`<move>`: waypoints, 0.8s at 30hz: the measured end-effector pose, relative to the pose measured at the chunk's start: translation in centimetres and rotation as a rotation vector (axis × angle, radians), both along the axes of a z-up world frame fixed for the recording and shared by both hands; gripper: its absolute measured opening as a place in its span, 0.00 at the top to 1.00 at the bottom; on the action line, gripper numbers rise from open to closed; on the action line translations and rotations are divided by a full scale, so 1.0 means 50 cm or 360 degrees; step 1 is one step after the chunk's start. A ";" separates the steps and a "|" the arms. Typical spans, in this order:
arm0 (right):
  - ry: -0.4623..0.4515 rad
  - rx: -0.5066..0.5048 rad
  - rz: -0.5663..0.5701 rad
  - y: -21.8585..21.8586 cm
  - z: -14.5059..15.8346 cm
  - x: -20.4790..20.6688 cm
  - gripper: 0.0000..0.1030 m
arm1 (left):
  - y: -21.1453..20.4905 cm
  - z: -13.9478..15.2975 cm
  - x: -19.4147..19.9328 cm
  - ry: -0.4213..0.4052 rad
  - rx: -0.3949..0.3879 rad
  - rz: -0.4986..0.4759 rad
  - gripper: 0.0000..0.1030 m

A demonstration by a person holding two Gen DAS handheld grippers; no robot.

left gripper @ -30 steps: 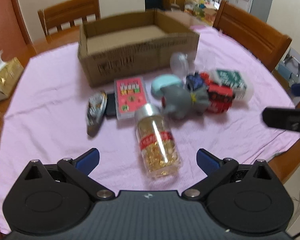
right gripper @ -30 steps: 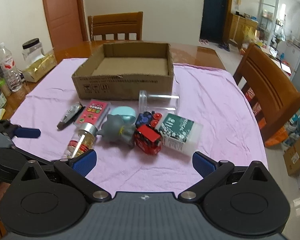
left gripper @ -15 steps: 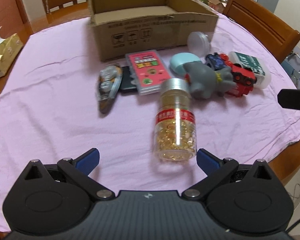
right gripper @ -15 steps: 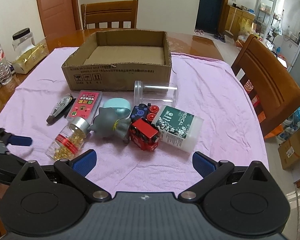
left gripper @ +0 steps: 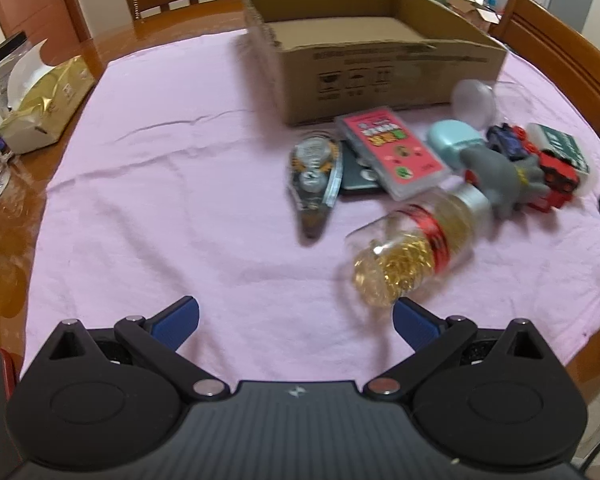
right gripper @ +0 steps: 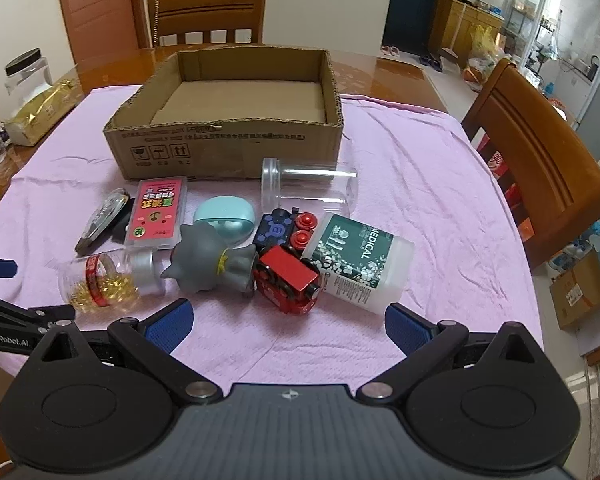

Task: Organize rigid objects
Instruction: 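Move left tool to the capsule jar while right tool approaches the white MEDICAL tub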

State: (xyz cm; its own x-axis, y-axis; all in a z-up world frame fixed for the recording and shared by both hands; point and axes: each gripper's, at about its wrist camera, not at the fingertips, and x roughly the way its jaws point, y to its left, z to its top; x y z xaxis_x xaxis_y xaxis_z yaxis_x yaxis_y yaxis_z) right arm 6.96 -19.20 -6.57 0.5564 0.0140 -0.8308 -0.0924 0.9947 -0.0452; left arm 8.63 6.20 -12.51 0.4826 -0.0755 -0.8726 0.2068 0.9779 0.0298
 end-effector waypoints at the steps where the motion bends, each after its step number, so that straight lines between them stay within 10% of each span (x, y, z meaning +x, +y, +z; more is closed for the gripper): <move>1: 0.0002 -0.0006 -0.0010 0.000 0.001 0.001 0.00 | 0.005 -0.001 0.005 -0.0001 -0.0001 0.0015 0.01; 24: 0.0060 0.0083 0.0194 -0.088 -0.024 0.105 0.00 | -0.140 -0.036 -0.039 -0.0082 -0.0042 0.0003 0.01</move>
